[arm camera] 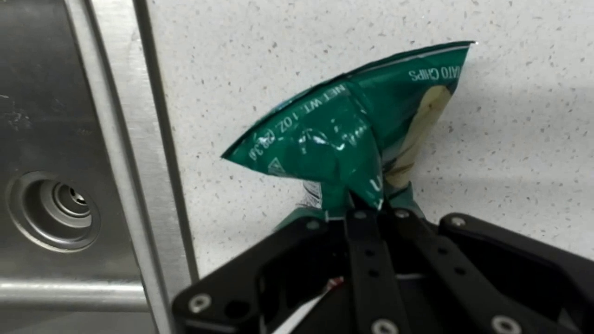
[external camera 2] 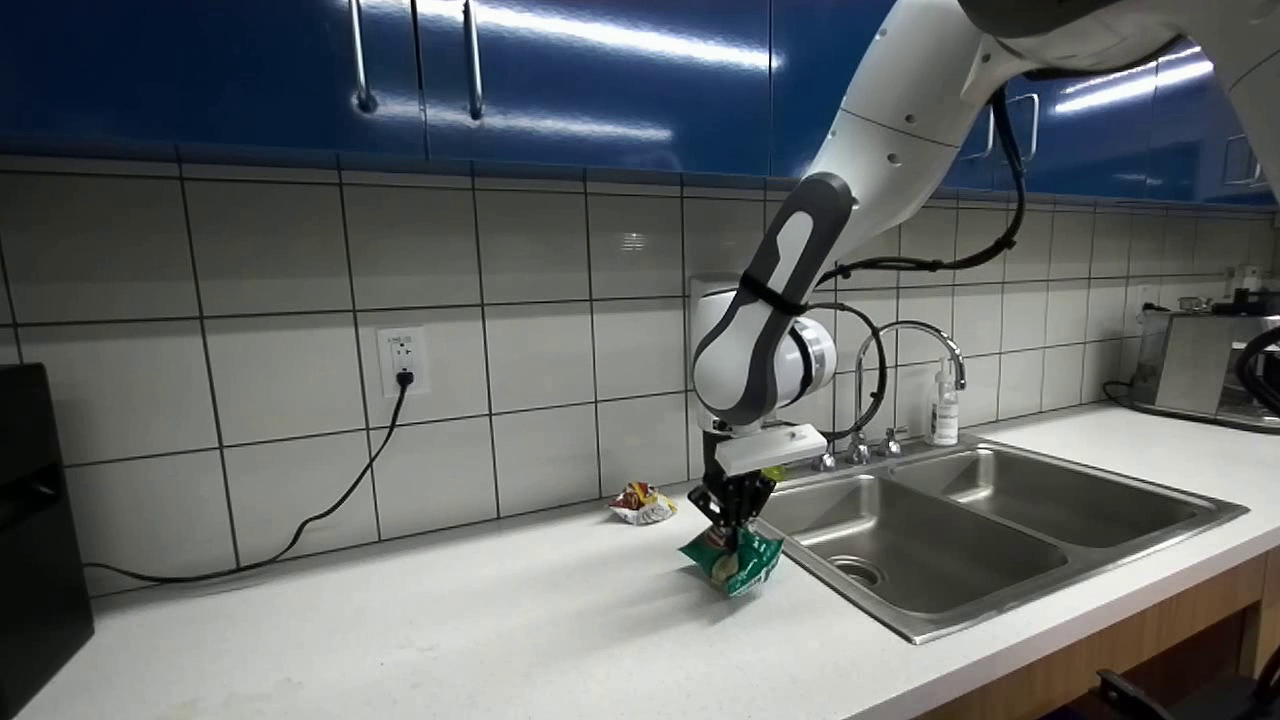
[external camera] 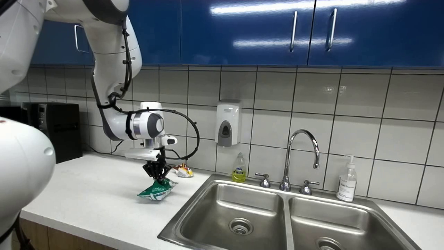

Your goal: Put the green packet in the sink on the left.

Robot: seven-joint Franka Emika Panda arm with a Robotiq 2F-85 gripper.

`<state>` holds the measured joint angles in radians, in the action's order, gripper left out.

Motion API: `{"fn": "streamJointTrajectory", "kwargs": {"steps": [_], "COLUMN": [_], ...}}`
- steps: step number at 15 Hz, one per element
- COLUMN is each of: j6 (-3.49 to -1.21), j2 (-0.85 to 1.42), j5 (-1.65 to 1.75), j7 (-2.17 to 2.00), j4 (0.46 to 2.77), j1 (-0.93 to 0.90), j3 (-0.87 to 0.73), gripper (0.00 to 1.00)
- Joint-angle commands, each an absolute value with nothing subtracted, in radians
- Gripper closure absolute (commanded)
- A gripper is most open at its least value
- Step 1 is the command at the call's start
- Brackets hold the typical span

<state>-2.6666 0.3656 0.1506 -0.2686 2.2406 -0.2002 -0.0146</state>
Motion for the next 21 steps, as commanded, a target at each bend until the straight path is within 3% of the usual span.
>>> {"fn": "streamJointTrajectory", "kwargs": {"steps": [1, 21], "j6": [-2.647, -2.674], "j2": [0.295, 0.239], "j5": [0.141, 0.060], "j7": [-0.290, -0.281], "j4": [2.262, 2.286], "j1": [-0.196, 0.033], "j3": [-0.018, -0.173], "gripper": [0.99, 0.99]}}
